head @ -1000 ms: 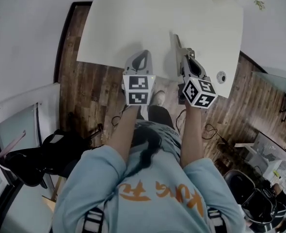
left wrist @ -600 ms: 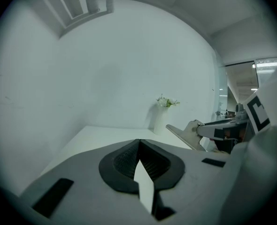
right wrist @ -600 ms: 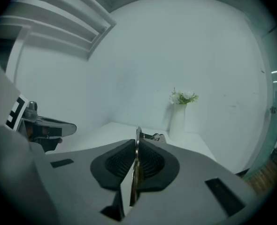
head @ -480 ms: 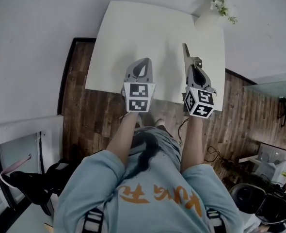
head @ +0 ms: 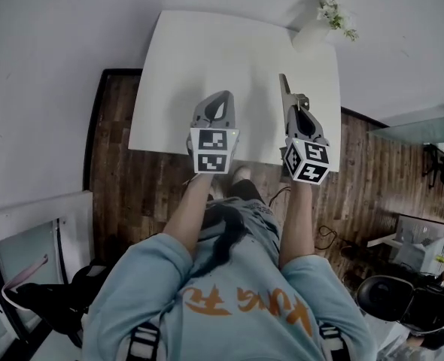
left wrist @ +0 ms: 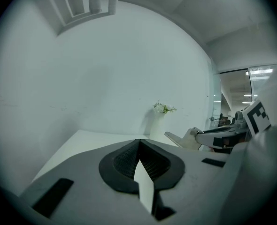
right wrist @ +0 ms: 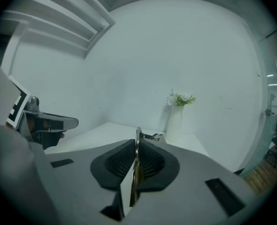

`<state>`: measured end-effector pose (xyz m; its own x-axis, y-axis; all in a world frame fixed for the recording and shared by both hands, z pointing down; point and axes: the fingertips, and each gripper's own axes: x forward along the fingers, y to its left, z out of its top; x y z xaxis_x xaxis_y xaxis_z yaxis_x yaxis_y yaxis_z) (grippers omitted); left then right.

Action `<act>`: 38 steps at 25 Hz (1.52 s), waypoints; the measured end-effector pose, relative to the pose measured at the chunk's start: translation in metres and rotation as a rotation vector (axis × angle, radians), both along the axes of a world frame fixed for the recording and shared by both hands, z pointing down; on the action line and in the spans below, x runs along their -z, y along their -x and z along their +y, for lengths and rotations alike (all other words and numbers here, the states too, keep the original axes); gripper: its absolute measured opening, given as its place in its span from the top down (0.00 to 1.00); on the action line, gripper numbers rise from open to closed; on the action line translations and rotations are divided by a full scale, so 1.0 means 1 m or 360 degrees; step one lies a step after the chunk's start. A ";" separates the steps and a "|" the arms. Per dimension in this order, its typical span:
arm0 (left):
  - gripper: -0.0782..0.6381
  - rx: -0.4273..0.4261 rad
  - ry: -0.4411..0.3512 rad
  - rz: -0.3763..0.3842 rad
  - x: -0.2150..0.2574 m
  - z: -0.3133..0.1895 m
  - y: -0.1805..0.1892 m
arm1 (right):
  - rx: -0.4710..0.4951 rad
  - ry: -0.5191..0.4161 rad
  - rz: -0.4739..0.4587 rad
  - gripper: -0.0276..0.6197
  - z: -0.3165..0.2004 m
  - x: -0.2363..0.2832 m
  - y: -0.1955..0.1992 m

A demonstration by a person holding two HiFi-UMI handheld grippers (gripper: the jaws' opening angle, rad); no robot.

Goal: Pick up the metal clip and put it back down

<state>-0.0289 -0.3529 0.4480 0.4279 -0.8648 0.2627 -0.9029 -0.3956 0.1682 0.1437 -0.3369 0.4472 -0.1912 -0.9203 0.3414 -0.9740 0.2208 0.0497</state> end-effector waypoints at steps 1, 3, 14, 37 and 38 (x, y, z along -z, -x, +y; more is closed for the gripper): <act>0.86 -0.0012 0.0006 0.0007 -0.002 -0.002 -0.003 | -0.0006 0.0006 0.0012 0.90 -0.001 -0.001 -0.002; 0.86 -0.0026 0.0030 0.0022 -0.007 -0.006 -0.008 | -0.0008 0.0024 0.0032 0.90 -0.005 -0.004 -0.004; 0.86 0.0014 0.0100 0.0066 -0.023 -0.063 -0.025 | 0.0027 0.0143 0.0077 0.90 -0.062 -0.032 -0.027; 0.86 0.0128 0.0451 0.0054 -0.114 -0.202 -0.106 | 0.0164 0.0441 -0.0312 0.90 -0.239 -0.138 -0.070; 0.86 0.0133 0.0462 0.0045 -0.117 -0.205 -0.107 | 0.0168 0.0441 -0.0344 0.90 -0.243 -0.142 -0.071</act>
<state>0.0785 -0.5577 0.5646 0.3694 -0.7877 0.4931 -0.9235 -0.2520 0.2893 0.2142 -0.5804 0.5889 -0.3750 -0.7699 0.5164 -0.9267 0.2968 -0.2304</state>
